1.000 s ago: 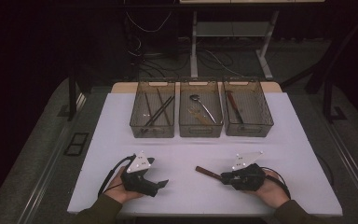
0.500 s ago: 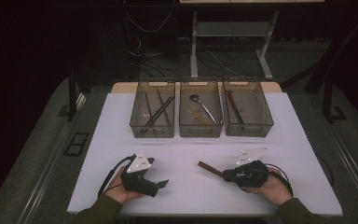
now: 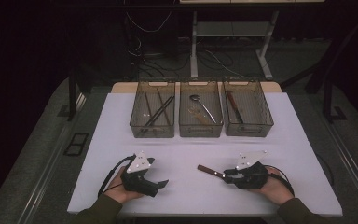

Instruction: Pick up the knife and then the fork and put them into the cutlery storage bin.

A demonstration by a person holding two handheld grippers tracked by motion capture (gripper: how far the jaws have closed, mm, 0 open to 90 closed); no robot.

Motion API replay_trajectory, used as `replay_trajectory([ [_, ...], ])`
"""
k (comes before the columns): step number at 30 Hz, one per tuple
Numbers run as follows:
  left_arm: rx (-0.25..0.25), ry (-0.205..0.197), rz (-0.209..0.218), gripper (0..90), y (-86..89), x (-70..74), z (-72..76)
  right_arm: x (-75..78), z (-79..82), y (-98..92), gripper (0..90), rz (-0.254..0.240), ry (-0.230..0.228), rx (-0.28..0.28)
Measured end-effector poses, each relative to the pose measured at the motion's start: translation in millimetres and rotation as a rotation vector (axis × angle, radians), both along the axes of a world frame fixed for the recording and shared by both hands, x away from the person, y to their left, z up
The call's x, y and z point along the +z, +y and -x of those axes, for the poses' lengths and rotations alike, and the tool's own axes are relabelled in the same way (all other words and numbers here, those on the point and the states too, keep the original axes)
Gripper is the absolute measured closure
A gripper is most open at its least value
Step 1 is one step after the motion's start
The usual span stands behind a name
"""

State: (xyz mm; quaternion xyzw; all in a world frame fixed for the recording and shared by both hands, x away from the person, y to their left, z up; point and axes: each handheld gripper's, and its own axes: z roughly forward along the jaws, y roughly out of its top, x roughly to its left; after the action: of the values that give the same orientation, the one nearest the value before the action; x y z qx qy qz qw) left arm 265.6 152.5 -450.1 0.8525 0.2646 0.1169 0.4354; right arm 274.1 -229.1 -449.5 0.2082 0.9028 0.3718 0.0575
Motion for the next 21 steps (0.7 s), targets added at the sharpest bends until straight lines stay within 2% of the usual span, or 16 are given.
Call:
replay_trajectory([
  [3, 0.002, 0.0, 0.005, 5.8, -0.6, -0.6, 0.1, -0.9, -0.9, -1.3, 77.0, -0.002, 0.001, 0.001],
  [7, 0.003, 0.001, 0.005, 5.8, -0.7, -0.6, -0.1, -2.4, -1.6, -2.9, 77.8, -0.018, 0.008, -0.002],
  [13, 0.001, 0.0, 0.002, 5.9, -0.3, -0.2, -0.1, 1.5, -1.0, 0.0, 78.3, 0.001, 0.025, -0.023],
  [18, 0.004, 0.002, 0.009, 5.9, -0.9, -0.7, 0.1, 9.4, -3.5, -4.1, 78.4, -0.028, 0.039, -0.026],
  [21, 0.003, 0.002, 0.008, 5.9, -0.7, -0.6, -0.1, 14.1, -6.3, -7.7, 78.4, -0.04, 0.032, -0.042],
])
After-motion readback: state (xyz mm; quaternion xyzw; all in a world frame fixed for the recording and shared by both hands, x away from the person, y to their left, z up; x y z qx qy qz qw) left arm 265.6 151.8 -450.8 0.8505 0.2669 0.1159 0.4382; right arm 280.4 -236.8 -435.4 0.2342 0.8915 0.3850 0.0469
